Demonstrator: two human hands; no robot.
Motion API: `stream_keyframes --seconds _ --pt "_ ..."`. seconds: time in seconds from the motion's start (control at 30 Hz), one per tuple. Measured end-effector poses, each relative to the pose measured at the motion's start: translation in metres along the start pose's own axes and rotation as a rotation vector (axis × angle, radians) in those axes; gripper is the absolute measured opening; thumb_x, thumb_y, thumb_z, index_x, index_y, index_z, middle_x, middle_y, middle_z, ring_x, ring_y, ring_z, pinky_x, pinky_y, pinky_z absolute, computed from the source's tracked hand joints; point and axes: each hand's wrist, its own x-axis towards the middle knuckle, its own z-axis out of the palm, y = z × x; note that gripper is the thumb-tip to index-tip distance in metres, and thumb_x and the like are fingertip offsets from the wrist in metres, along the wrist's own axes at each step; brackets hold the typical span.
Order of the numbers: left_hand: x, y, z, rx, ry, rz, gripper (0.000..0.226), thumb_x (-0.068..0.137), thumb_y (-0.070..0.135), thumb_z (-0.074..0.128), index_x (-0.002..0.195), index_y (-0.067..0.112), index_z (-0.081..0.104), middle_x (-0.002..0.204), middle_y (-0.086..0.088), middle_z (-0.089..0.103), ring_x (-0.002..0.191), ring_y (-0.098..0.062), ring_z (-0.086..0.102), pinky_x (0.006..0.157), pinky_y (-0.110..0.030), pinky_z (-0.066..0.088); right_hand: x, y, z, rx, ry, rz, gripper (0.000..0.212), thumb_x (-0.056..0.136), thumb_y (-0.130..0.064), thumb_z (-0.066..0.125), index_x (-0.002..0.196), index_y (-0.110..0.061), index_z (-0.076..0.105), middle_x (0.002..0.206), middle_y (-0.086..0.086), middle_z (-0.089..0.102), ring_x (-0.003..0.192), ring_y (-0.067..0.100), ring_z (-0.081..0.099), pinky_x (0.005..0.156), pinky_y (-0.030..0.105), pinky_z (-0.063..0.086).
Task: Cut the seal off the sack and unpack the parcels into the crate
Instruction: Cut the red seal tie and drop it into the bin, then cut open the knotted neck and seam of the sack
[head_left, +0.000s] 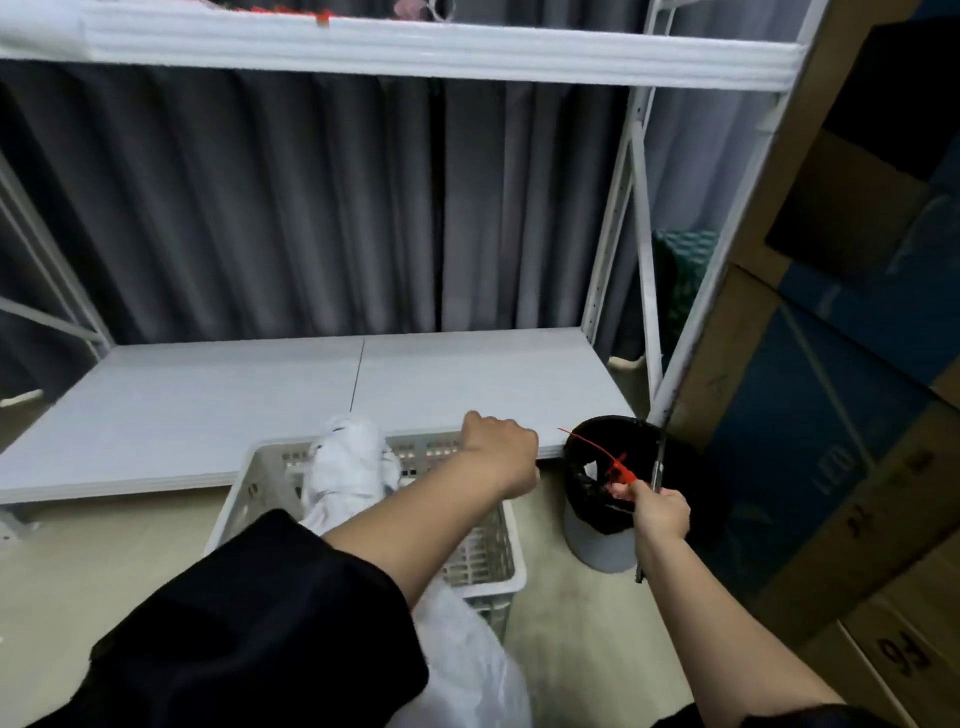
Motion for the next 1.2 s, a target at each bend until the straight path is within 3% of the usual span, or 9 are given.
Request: stream_keyframes --seconds 0.13,0.27,0.37,0.57,0.7,0.83,0.97,1.07,1.2 --pt "0.034 0.046 0.014 -0.097 -0.124 0.080 0.036 0.095 0.032 0.042 0.124 0.015 0.054 0.130 -0.008 0.058 0.121 -0.027 0.053 0.100 -0.043 0.033 0.045 0.014 -0.007 -0.084 0.046 0.099 0.038 0.087 -0.019 0.063 0.115 0.007 0.058 0.109 0.022 0.063 0.105 0.040 0.058 0.081 0.038 0.044" --pt "0.061 0.071 0.037 -0.177 -0.162 0.100 0.033 0.093 0.036 0.041 0.108 0.015 0.062 0.119 -0.008 0.063 0.111 -0.029 0.059 0.076 -0.034 0.036 0.091 0.031 -0.006 -0.089 0.041 0.175 0.047 0.081 -0.017 0.069 0.121 0.006 0.054 0.107 0.019 0.059 0.102 0.037 0.057 0.078 0.039 0.043" --pt "0.074 0.074 0.052 -0.186 -0.186 0.097 0.034 0.094 0.038 0.041 0.109 0.015 0.060 0.120 -0.007 0.062 0.111 -0.028 0.058 0.073 -0.030 0.035 0.114 0.038 -0.002 -0.089 0.037 0.207 0.050 0.082 -0.014 0.068 0.125 0.007 0.052 0.118 0.022 0.059 0.106 0.038 0.058 0.086 0.041 0.046" --pt "0.081 0.068 0.065 -0.204 -0.222 0.070 0.035 0.094 0.040 0.041 0.117 0.019 0.057 0.123 -0.005 0.060 0.112 -0.027 0.057 0.080 -0.032 0.041 0.131 0.049 0.010 -0.105 -0.191 0.161 0.027 0.081 -0.024 0.068 0.100 -0.005 0.060 0.071 0.006 0.049 0.060 0.019 0.043 0.053 0.030 0.034" --pt "0.075 0.063 0.058 -0.207 -0.236 0.055 0.034 0.095 0.037 0.041 0.119 0.018 0.057 0.125 -0.005 0.059 0.115 -0.027 0.056 0.081 -0.032 0.041 0.110 0.043 0.012 -0.020 -0.220 0.184 0.022 0.087 -0.026 0.054 0.082 -0.008 0.064 0.076 0.007 0.066 0.053 0.015 0.040 0.050 0.027 0.029" --pt "0.057 0.051 0.036 -0.202 -0.229 0.063 0.037 0.096 0.033 0.040 0.120 0.011 0.058 0.126 -0.008 0.060 0.115 -0.029 0.056 0.084 -0.033 0.043 0.076 0.023 0.016 0.061 -0.357 0.236 0.020 0.097 -0.016 0.034 0.100 -0.008 0.052 0.073 0.008 0.062 0.047 0.015 0.039 0.047 0.024 0.030" --pt "0.034 0.030 0.024 -0.230 -0.265 0.027 0.037 0.095 0.033 0.040 0.113 0.007 0.060 0.121 -0.011 0.062 0.111 -0.029 0.057 0.084 -0.033 0.042 0.038 0.011 0.016 0.019 -0.449 0.179 0.017 0.096 0.000 0.036 0.095 -0.009 0.050 0.055 0.001 0.063 0.025 0.000 0.042 0.030 0.011 0.032" --pt "0.017 0.018 0.028 -0.254 -0.338 0.012 0.029 0.093 0.028 0.042 0.102 0.008 0.061 0.105 -0.012 0.061 0.095 -0.028 0.058 0.075 -0.032 0.042 0.009 0.006 0.015 0.002 -0.525 0.139 0.022 0.097 0.000 0.039 0.080 -0.010 0.050 0.068 0.006 0.061 0.027 -0.001 0.043 0.031 0.012 0.033" --pt "-0.003 0.014 0.030 -0.269 -0.364 0.034 0.023 0.093 0.020 0.041 0.093 0.006 0.059 0.108 -0.016 0.063 0.093 -0.030 0.059 0.075 -0.033 0.043 -0.025 0.003 0.015 0.070 -0.601 0.142 0.013 0.100 -0.006 0.037 0.089 -0.012 0.041 0.075 0.011 0.060 0.029 0.004 0.046 0.032 0.013 0.035"
